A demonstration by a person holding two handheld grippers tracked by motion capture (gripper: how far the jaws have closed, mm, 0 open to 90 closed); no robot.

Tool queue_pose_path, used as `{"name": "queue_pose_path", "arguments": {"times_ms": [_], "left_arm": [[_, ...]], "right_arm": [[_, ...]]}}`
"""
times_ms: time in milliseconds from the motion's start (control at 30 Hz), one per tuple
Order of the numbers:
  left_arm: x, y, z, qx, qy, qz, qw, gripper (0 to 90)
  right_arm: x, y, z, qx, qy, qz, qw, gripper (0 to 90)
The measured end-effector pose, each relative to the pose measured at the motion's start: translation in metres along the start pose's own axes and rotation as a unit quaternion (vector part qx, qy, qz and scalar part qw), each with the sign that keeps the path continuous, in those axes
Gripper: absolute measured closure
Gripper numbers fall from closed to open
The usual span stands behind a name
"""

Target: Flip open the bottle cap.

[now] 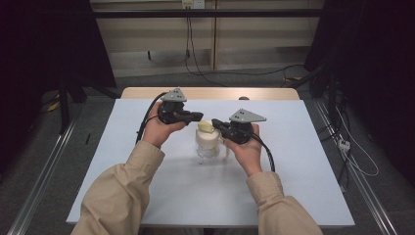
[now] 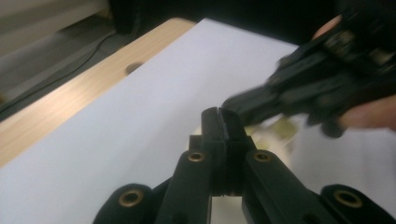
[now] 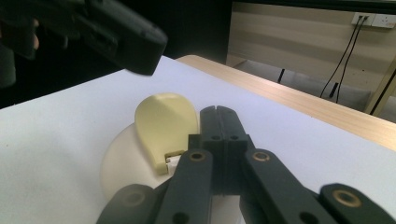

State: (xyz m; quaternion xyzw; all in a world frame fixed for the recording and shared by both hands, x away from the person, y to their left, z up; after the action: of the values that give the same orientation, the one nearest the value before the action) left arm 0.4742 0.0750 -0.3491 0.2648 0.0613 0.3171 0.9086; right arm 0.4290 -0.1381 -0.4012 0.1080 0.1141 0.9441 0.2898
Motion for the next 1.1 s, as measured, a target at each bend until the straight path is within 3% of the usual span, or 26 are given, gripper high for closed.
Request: {"name": "queue_pose_path", "arguments": {"times_ms": [167,267,367,467,1100], "left_arm": [[0.01,-0.007,-0.026,0.027,0.015,0.005,0.9995,90.0],[0.009,-0.01,-0.031,0.028,0.017,0.001,0.9995,90.0],[0.007,-0.013,-0.03,0.026,0.015,-0.005,0.9995,90.0],[0.004,-0.013,-0.027,0.021,0.011,-0.006,0.9997,90.0],[0.0,-0.013,-0.022,0.005,0.022,-0.015,0.9996,90.0]], "right_arm": [[-0.001,0.0,0.001,0.001,-0.003,-0.001,1.0,90.0],[-0.001,0.002,0.002,0.004,-0.001,-0.006,1.0,90.0],[-0.002,0.009,0.005,-0.002,-0.001,-0.01,0.9999,90.0],[0.002,0.014,0.007,0.012,0.012,-0.014,0.9998,90.0],[0.007,0.027,0.002,0.031,-0.004,-0.006,0.9995,90.0]]}}
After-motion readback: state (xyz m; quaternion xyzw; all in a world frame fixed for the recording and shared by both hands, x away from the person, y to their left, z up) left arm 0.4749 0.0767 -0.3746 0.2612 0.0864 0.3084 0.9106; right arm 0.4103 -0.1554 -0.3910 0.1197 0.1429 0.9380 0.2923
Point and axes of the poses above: each handheld gripper's, and its own axes: y roughly backward along the jaws, z roughly out of its top, x roughly to its left, the point moved 2 cm from there along -y, roughly forward along the jaws, and after that the axes turned 15 degrees about z, right-handed, at the moved point
